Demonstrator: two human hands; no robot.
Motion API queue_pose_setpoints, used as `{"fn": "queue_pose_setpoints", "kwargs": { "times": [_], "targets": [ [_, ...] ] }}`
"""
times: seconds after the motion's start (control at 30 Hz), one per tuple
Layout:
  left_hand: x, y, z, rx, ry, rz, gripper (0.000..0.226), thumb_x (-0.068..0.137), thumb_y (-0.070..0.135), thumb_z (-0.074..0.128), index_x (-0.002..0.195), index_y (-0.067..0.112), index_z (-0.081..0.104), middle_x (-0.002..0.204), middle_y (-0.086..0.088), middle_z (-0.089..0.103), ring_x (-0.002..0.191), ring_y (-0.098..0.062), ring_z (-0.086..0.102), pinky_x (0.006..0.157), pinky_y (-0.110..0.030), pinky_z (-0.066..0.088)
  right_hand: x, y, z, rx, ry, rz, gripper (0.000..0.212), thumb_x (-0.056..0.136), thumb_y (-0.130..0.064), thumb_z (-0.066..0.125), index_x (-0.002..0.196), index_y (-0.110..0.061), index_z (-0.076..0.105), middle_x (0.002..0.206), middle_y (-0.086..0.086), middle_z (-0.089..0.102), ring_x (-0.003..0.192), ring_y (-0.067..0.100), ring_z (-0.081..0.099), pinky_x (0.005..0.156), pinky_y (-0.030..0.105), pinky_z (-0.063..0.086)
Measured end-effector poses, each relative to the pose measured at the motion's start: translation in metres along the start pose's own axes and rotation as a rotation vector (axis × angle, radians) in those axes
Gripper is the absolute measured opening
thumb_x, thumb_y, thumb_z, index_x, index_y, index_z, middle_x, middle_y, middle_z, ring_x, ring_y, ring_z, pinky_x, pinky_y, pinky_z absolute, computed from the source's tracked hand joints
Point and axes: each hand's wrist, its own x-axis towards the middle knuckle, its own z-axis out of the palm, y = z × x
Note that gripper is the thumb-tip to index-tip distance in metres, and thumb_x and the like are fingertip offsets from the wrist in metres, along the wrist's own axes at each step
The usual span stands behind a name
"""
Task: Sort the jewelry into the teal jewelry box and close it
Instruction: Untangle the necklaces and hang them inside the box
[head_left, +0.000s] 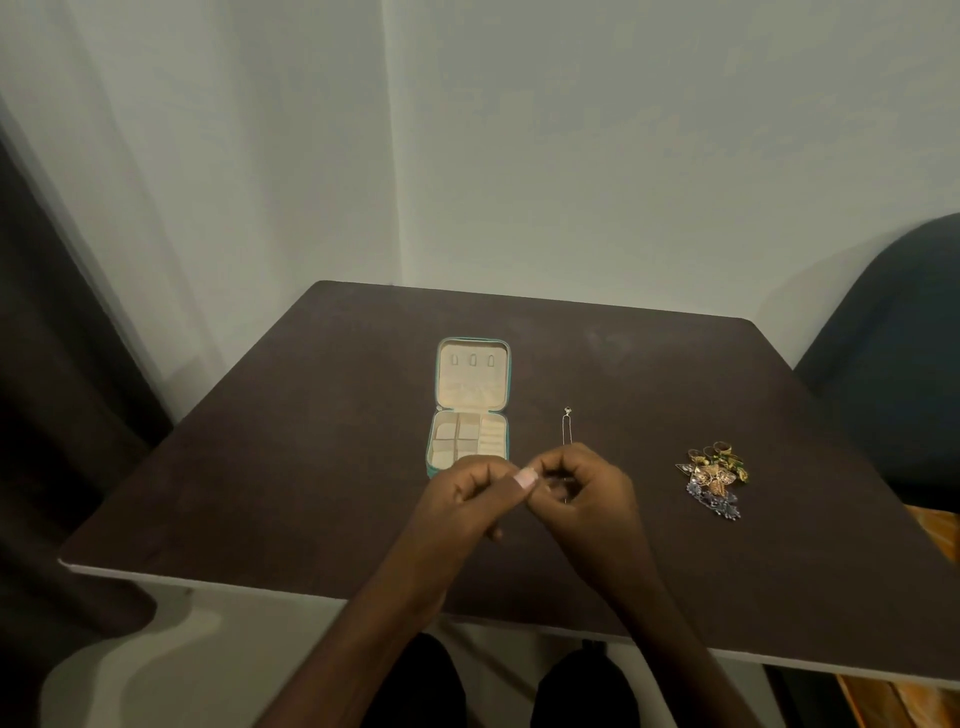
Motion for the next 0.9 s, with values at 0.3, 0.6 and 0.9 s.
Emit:
{"fn": "queue_pose_setpoints", "kwargs": {
  "times": [0.3, 0.6, 0.9],
  "targets": [
    [0.02, -0.011, -0.016, -0.565, 0.018, -0.387, 0.027, 0.076, 0.039, 0.062, 0.057, 0.02, 0.06, 0.075, -0.006, 0.064, 0.067, -0.013, 0.06, 0.061, -0.027, 0.038, 0.027, -0.003, 0.0, 0.763, -0.452, 0.431, 0.016, 0.079, -0.016, 0.057, 0.08, -0.006, 0.07, 0.084, 0.018, 0.063, 0.073, 0.022, 0.059, 0.066, 0.031, 0.047],
    [0.041, -0.024, -0.038, -0.573, 0.089, -0.342, 0.031, 0.076, 0.035, 0.057, 0.095, 0.012, 0.064, 0.081, -0.004, 0.065, 0.065, -0.009, 0.059, 0.066, -0.026, 0.046, 0.059, -0.007, 0.011, -0.105, -0.368, 0.122, 0.013, 0.091, -0.019, 0.057, 0.079, -0.024, 0.061, 0.082, 0.0, 0.061, 0.072, 0.01, 0.057, 0.063, 0.024, 0.048],
    [0.089, -0.038, -0.055, -0.292, 0.357, -0.222, 0.015, 0.087, 0.02, 0.062, 0.098, 0.01, 0.063, 0.077, -0.001, 0.065, 0.059, -0.005, 0.059, 0.051, -0.02, 0.048, 0.13, -0.009, 0.034, -0.383, -0.375, -0.124, 0.008, 0.085, -0.024, 0.065, 0.077, -0.026, 0.067, 0.104, -0.012, 0.055, 0.108, 0.011, 0.048, 0.098, 0.042, 0.038]
  ]
}}
